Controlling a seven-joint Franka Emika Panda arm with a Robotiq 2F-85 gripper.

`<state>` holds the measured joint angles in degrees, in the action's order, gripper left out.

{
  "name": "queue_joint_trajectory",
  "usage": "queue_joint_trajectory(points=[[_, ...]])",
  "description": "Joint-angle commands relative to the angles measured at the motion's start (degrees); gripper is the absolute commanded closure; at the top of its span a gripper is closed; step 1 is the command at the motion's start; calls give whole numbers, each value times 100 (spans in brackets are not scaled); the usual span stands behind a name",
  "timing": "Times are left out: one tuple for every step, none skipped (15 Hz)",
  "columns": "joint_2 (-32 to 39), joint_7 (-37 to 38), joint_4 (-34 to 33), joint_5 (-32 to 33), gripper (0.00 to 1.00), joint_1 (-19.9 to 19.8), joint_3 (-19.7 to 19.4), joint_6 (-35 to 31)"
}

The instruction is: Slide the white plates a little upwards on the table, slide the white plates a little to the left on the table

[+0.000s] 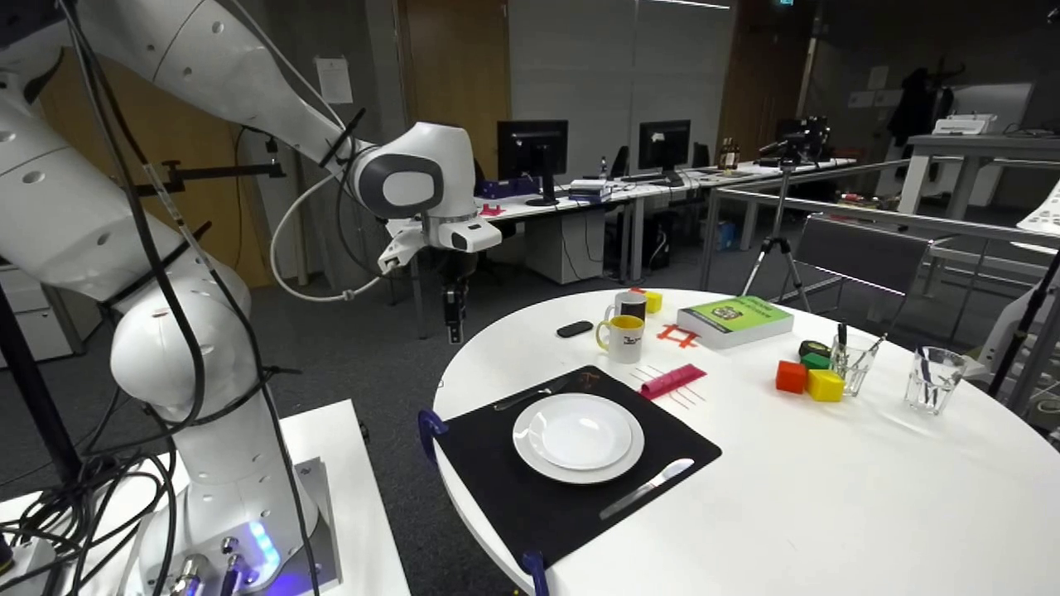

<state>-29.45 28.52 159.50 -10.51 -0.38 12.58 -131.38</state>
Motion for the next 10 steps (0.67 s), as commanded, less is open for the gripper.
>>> queue_joint_trajectory(points=[[538, -550, -5, 444, 0, -235, -385, -389], [699, -774, -4, 519, 0, -268, -523, -511], [883, -1086, -5, 529, 0, -267, -705, -644], [1044, -1393, -4, 494, 0, -246, -870, -765], [1239, -1758, -4, 445, 0, -225, -1048, -885], [1409, -2045, -4, 423, 0, -218, -1184, -969], [1587, -2282, -36, 387, 0, -209, -1301, -998], [1761, -2463, -80, 377, 0, -211, -1389, -1048], [1931, -2647, -142, 329, 0, -196, -1474, -1046], [2076, -2768, -214, 306, 0, -193, -1527, -973]])
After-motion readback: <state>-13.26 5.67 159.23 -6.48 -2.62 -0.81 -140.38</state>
